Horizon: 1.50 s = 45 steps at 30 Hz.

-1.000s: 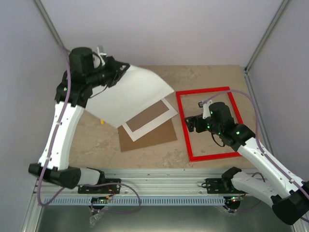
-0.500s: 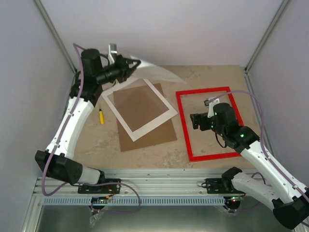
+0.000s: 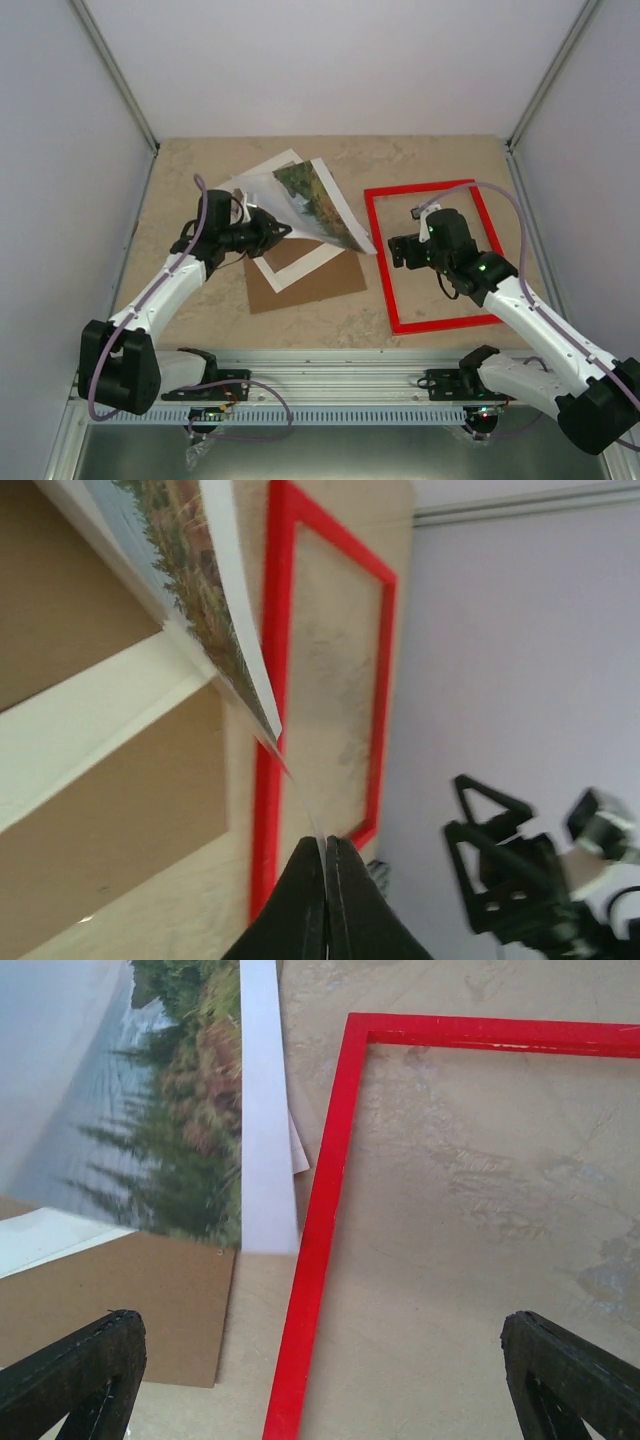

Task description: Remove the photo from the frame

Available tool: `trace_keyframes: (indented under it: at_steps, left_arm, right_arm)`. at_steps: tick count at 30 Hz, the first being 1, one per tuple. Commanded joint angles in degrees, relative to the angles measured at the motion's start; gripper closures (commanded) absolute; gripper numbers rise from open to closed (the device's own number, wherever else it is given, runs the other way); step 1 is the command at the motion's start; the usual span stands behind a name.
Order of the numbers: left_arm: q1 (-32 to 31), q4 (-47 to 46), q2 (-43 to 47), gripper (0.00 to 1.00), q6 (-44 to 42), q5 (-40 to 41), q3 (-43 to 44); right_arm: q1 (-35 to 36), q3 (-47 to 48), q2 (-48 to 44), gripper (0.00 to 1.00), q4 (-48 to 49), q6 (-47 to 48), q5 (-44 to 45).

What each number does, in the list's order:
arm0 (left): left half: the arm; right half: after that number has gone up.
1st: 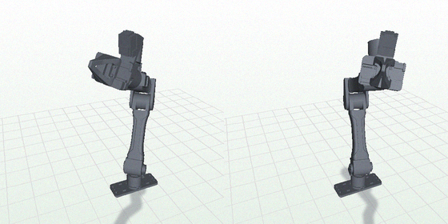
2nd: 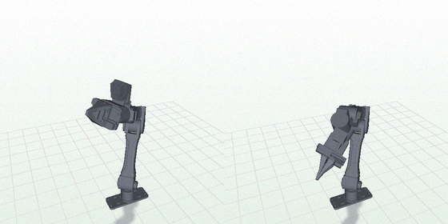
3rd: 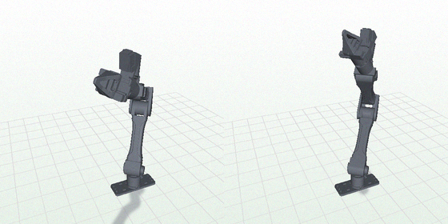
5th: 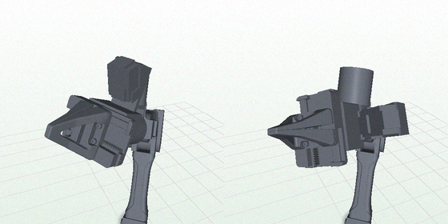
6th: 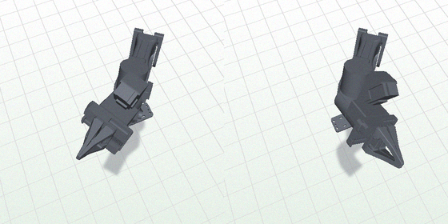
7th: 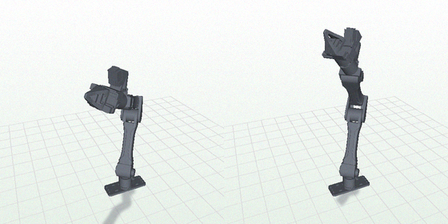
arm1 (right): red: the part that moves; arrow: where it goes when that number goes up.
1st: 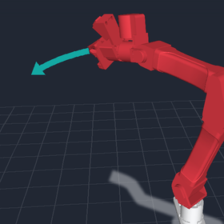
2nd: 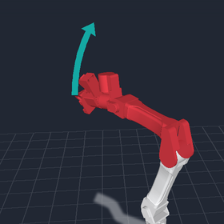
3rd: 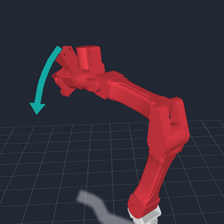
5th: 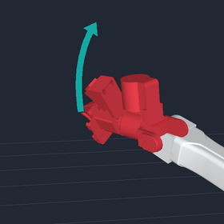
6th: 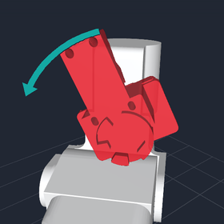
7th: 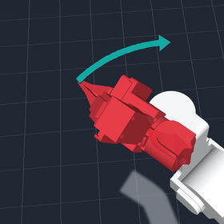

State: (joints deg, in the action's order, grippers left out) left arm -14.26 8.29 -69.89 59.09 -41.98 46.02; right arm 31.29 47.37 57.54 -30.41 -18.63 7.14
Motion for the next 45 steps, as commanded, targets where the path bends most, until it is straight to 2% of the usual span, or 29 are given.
trace_keyframes:
  at_steps: [1, 4, 10, 15, 22, 32, 33, 35, 39, 43, 45]
  left_arm:
    - [-0.15, 7.13, -0.70, 1.00, -10.50, 2.72, -2.07]
    - [-0.15, 11.81, -2.29, 1.00, -15.49, 5.57, -3.45]
    - [-0.15, 15.01, -6.26, 1.00, -20.70, 7.61, -6.91]
    - [-0.15, 23.03, -9.06, 1.00, -25.73, 13.65, -4.71]
    - [-0.08, 26.90, -8.95, 1.00, -26.20, 18.45, -4.78]
    - [-0.06, 26.99, -6.09, 1.00, -22.20, 20.84, -7.12]
    - [-0.06, 26.68, -5.71, 0.98, -21.77, 20.87, -7.55]
    - [-0.06, 26.58, -4.96, 0.88, -21.04, 20.96, -8.27]
    - [-0.06, 27.61, -2.55, 0.73, -19.64, 22.31, -8.54]
    - [-0.06, 30.33, 0.08, 0.64, -18.47, 25.14, -7.49]
    - [-0.06, 31.61, 1.54, 0.52, -17.85, 26.40, -6.84]
  right_arm:
    - [-0.40, -0.16, 0.69, 0.02, 2.56, 1.02, 0.53]
    - [-0.44, -0.49, 1.12, 0.02, 2.90, 1.01, 0.52]
    - [-0.41, -1.86, 0.76, 0.02, 3.37, 1.16, 1.37]
    - [-0.53, -3.19, 0.15, 0.02, 4.18, 1.44, 2.13]
    - [-0.61, -4.26, 0.26, 0.02, 4.25, 1.20, 2.09]
    - [-0.61, -4.89, -1.45, 0.02, 4.09, 1.41, 2.67]
    - [-0.61, -4.90, -1.54, 0.02, 4.13, 1.45, 2.69]
    - [-0.67, -4.84, -1.81, 0.02, 4.03, 1.56, 2.72]
    - [-0.70, -4.76, -2.78, 0.02, 3.92, 2.04, 3.35]
    - [-0.79, -4.13, -3.84, 0.02, 3.29, 2.48, 5.00]
    - [-0.95, -3.44, -4.41, 0.02, 2.60, 2.76, 6.11]
